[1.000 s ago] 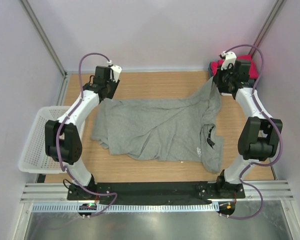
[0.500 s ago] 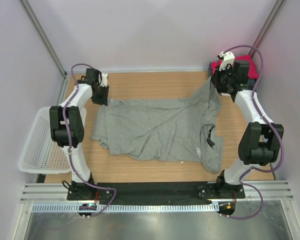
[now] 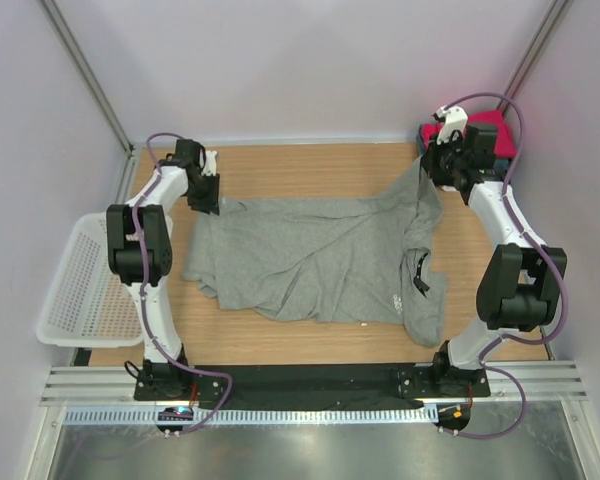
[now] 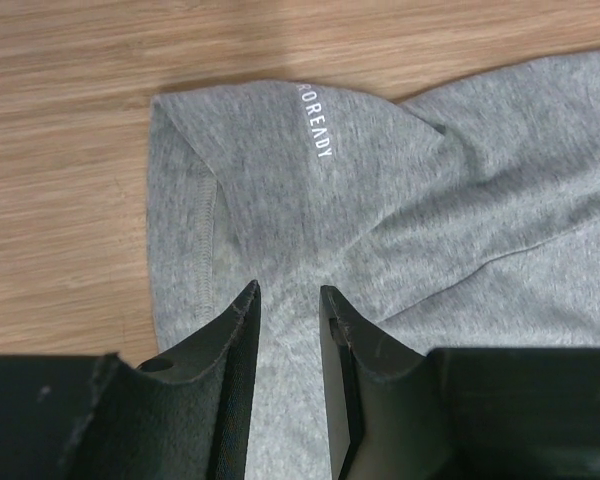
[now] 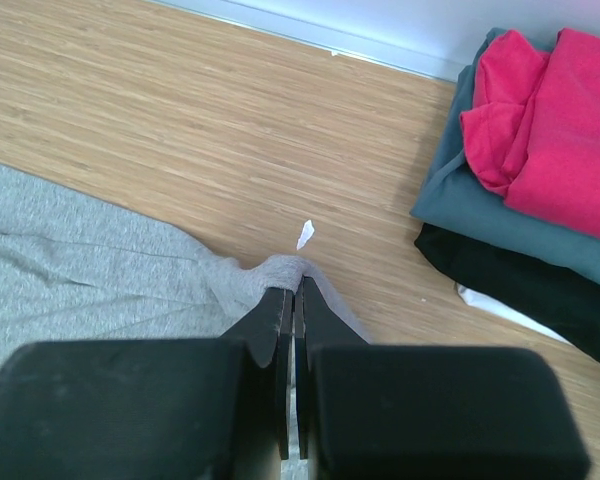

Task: Fold and stack the t-shirts
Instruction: Flatten the tshirt out

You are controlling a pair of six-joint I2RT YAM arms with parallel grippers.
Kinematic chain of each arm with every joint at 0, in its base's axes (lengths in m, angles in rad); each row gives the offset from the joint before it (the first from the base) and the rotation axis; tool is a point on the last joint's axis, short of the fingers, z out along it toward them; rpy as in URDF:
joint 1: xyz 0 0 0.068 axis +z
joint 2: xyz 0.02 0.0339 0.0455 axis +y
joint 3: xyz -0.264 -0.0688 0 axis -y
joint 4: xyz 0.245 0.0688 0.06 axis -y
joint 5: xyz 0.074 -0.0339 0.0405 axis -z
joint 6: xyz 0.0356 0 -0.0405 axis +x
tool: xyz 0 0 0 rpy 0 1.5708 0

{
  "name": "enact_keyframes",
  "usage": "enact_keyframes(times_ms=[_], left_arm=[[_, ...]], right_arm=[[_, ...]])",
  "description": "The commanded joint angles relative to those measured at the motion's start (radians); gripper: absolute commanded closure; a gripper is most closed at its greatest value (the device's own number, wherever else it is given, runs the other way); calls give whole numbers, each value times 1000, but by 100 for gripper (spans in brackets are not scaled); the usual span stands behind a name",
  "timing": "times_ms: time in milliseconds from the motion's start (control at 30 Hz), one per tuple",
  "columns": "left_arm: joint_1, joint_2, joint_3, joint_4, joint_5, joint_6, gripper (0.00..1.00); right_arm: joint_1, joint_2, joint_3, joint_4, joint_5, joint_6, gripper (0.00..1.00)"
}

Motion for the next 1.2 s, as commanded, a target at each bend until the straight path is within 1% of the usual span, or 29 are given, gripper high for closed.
enact_keyframes(times_ms=[0, 500, 633, 800, 967, 1033, 1167], left_arm=[[6, 16, 52, -10, -5, -8, 69], [7, 39, 24, -16, -14, -5, 69], [7, 46, 24, -17, -20, -9, 65], [7, 63, 38, -28, -40, -9, 63], [7, 97, 58, -57, -34, -9, 65], [7, 99, 52, -57, -28, -9, 67], [7, 89, 43, -46, -32, -11, 69]], right_arm=[[7, -46, -9, 42, -4, -14, 99], [9, -40, -17, 46, -6, -20, 99], [10, -40, -20, 48, -9, -18, 98], [10, -44, -22, 46, -4, -26, 98], [10, -46, -23, 42, -6, -29, 99], [10, -47, -23, 42, -6, -30, 98], [10, -47, -23, 42, -7, -33, 99]])
